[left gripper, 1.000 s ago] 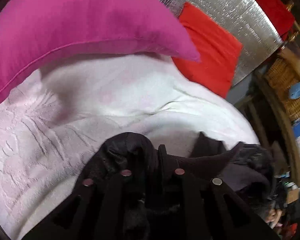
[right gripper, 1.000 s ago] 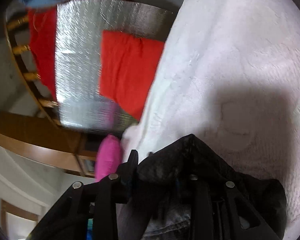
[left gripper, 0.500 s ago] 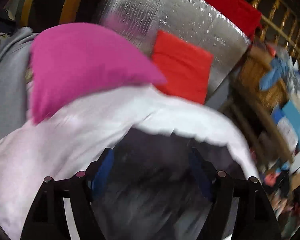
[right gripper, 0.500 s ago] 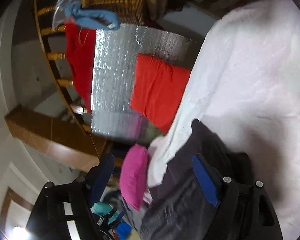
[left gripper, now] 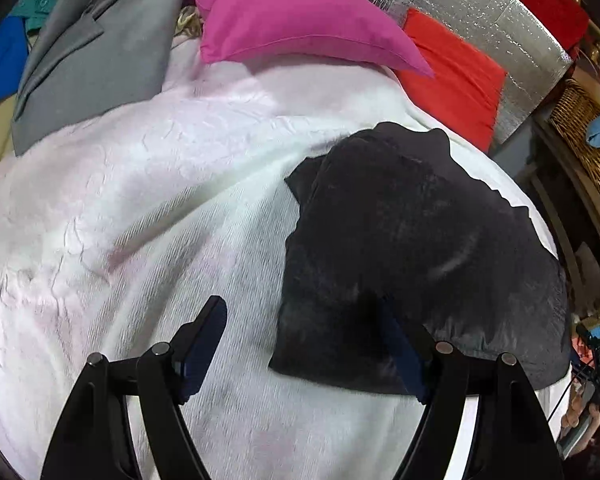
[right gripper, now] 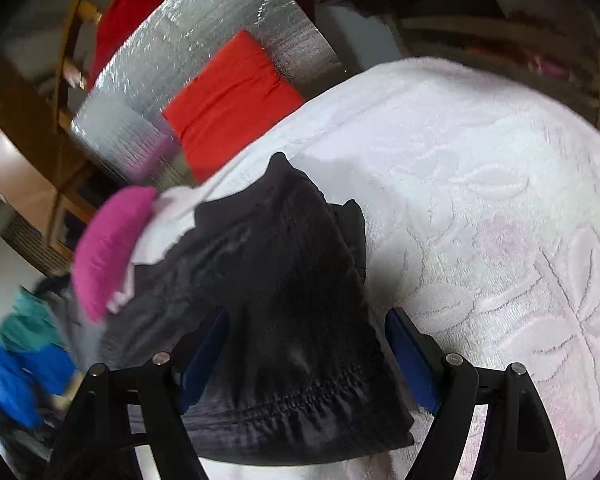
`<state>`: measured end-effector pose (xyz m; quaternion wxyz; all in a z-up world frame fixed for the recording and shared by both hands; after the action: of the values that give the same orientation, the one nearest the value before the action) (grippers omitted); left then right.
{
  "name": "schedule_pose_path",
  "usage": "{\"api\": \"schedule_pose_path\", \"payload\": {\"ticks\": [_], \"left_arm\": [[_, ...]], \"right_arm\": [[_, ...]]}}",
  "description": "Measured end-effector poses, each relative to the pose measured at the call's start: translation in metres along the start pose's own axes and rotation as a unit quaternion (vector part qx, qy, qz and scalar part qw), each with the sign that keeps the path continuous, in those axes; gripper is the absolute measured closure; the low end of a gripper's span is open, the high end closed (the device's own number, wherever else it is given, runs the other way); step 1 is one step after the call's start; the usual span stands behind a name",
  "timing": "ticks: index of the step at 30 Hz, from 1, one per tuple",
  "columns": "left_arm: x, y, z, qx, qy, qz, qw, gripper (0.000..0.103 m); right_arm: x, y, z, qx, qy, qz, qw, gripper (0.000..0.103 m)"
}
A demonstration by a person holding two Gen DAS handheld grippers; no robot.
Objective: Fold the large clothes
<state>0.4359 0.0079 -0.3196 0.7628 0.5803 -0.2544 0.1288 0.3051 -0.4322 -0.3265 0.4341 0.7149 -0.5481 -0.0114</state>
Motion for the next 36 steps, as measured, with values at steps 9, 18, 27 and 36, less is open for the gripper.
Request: {"api": "schedule_pose_path", "payload": {"ticks": [9,18,27,36], "left_arm": [[0.031,-0.053,0.027,0.100,-0.103,-0.019,0.9894,0.025],[0.035,-0.051,0.025,0.097,-0.099,-0.032,0.9898,0.025],[0.050,-0.004,-0.021,0.023,-0.041,-0.031,0.9984,0.025],[0.050,-0.068,-0.029,-0.077,0.039,-0.092,0.9920,0.022]], "right_arm": [[0.006,-0.043,-0.004,-0.057,0.017,-0.014,0.998,0.040],[0.011,-0.034,-0.001,-0.040,-0.028,-0.028,0.998,0.040],[0.038,0.003,0.012,0.046,-0.087,-0.038,0.994,0.027],[0.027,-0.060,0.029,0.074,-0.146,-0.113,0.980,0.025]]}}
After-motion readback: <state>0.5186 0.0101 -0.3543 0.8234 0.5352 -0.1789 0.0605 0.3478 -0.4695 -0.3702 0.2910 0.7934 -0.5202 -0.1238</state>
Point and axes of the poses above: each gripper's, at about its wrist camera, not at the fingertips, and y roughly against the way its jaws point, z to its right, x to its top, the point moved 6 cm from there along -y, roughly the way its jaws point, and after that the axes turned 9 degrees about -y, right-handed, at the moved point
